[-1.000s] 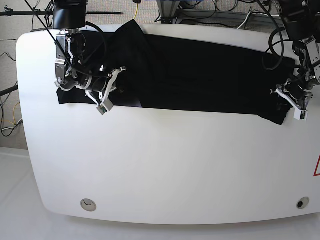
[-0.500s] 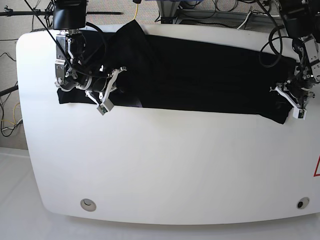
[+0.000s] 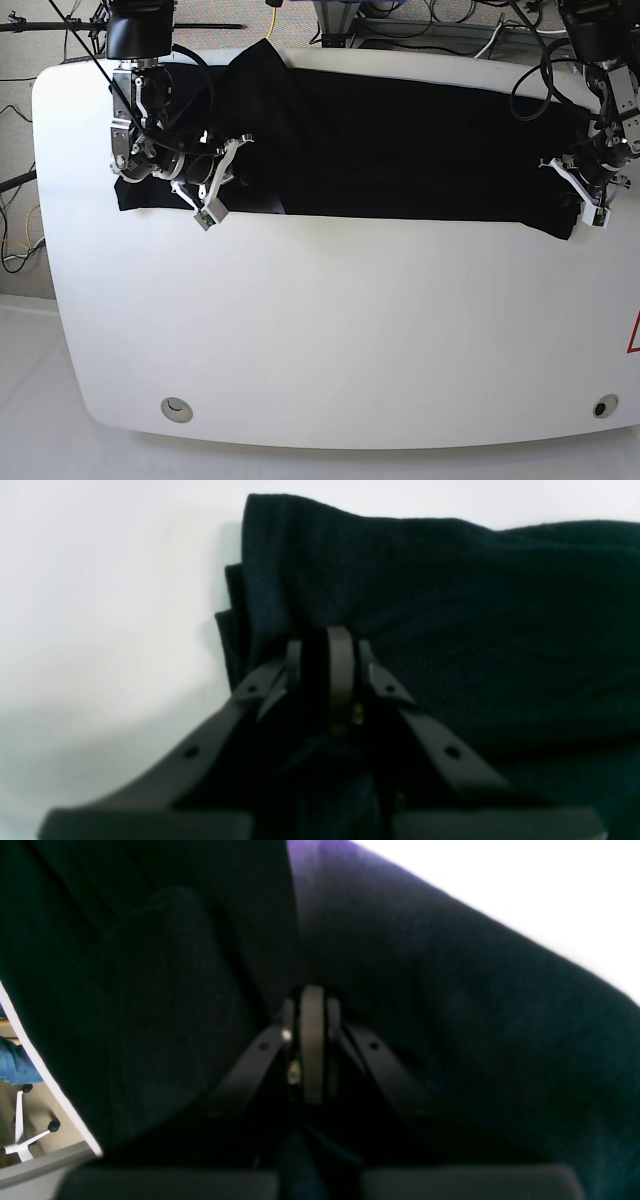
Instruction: Fold the T-shirt properly
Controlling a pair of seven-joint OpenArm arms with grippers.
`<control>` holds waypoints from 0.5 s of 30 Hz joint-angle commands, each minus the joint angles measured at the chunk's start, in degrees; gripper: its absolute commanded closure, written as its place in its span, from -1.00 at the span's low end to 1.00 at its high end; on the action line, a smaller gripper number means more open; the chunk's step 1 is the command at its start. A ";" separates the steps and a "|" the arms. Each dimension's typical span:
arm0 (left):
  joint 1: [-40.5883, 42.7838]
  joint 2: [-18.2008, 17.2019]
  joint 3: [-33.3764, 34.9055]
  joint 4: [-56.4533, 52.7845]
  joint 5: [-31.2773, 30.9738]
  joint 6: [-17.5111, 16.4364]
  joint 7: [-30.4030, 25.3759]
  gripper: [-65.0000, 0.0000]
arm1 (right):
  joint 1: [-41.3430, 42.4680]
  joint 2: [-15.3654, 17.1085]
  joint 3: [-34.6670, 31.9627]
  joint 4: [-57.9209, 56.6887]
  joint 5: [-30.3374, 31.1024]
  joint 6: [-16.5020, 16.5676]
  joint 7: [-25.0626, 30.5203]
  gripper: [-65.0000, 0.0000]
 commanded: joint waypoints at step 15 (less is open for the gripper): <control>-0.45 -2.00 -0.66 1.35 -0.68 0.48 0.89 0.22 | 0.74 0.34 -0.16 1.00 -1.83 -0.78 -0.85 1.00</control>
